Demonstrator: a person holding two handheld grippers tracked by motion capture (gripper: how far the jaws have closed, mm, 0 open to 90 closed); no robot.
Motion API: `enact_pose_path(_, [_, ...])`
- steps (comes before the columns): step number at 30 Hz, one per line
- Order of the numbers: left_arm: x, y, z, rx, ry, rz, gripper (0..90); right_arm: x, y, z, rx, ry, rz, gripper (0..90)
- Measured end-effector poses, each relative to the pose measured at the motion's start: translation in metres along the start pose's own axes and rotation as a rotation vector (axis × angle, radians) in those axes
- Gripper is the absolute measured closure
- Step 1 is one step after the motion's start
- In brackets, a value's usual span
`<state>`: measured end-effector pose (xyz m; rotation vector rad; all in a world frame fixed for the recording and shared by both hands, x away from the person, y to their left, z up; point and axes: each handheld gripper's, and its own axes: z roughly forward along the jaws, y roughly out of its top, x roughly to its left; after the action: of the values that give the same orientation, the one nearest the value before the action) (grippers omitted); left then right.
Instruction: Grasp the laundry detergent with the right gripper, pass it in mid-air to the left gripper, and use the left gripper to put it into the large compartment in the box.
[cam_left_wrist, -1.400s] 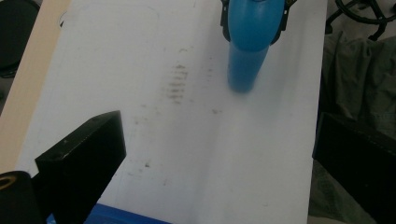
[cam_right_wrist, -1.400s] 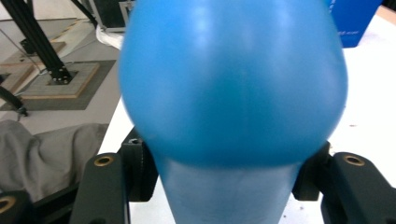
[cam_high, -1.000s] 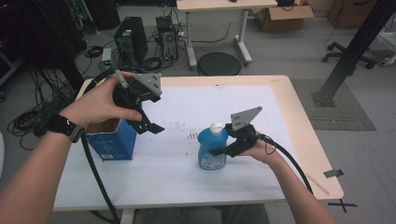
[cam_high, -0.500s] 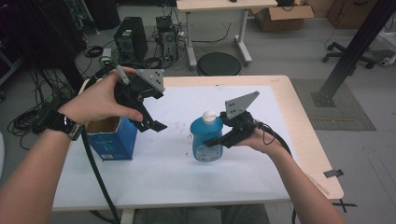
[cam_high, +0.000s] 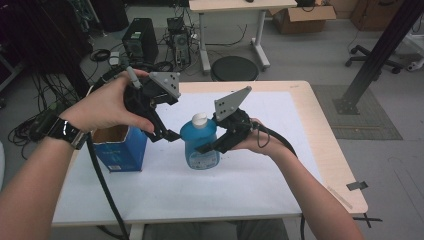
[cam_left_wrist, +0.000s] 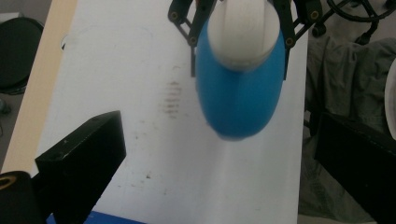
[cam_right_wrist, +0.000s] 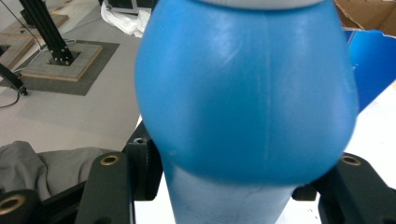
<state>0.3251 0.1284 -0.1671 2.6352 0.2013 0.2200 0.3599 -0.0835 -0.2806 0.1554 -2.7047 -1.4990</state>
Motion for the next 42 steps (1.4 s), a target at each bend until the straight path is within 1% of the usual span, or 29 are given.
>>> enact_pose_path(1, [0.0,0.001,0.001,0.002,-0.003,0.002,3.2,0.0,0.002,0.002,0.005,0.001,0.004,42.2])
enact_pose_path(2, [-0.001,0.002,0.002,0.003,-0.004,0.005,3.2,-0.001,0.005,0.004,0.011,0.003,-0.002,42.2])
enact_pose_path(5, [-0.002,0.005,0.005,0.019,-0.013,-0.001,3.2,-0.001,0.01,0.009,0.028,0.004,-0.01,42.2])
enact_pose_path(7, [-0.002,0.007,0.008,0.028,-0.015,-0.005,3.3,-0.001,0.013,0.011,0.033,0.006,-0.016,42.2])
enact_pose_path(12, [-0.005,0.011,0.015,0.042,-0.023,0.005,3.3,0.001,0.018,0.015,0.038,0.013,-0.025,42.3])
enact_pose_path(13, [-0.005,0.011,0.016,0.044,-0.026,0.002,3.3,0.001,0.019,0.015,0.039,0.012,-0.026,42.3])
enact_pose_path(14, [-0.006,0.012,0.018,0.047,-0.032,0.001,3.5,0.001,0.019,0.016,0.041,0.011,-0.028,42.3])
enact_pose_path(15, [-0.006,0.012,0.02,0.051,-0.033,0.008,3.7,0.001,0.019,0.016,0.044,0.011,-0.03,42.4])
enact_pose_path(18, [-0.007,0.014,0.024,0.057,-0.039,0.006,4.2,0.001,0.019,0.018,0.052,0.014,-0.029,42.4])
enact_pose_path(27, [-0.008,0.017,0.031,0.077,-0.041,0.01,5.1,0.003,0.018,0.018,0.056,0.012,-0.036,42.5])
enact_pose_path(33, [-0.009,0.018,0.035,0.093,-0.038,0.01,7.9,0.003,0.017,0.018,0.057,0.009,-0.036,42.4])
enact_pose_path(36, [-0.009,0.018,0.036,0.092,-0.04,0.009,9.8,0.004,0.018,0.018,0.055,0.008,-0.037,42.4])
enact_pose_path(39, [-0.009,0.019,0.038,0.096,-0.041,0.018,14.3,0.004,0.018,0.018,0.055,0.007,-0.039,42.4])
enact_pose_path(42, [-0.009,0.02,0.038,0.094,-0.043,0.02,14.6,0.004,0.018,0.018,0.054,0.005,-0.037,42.4])
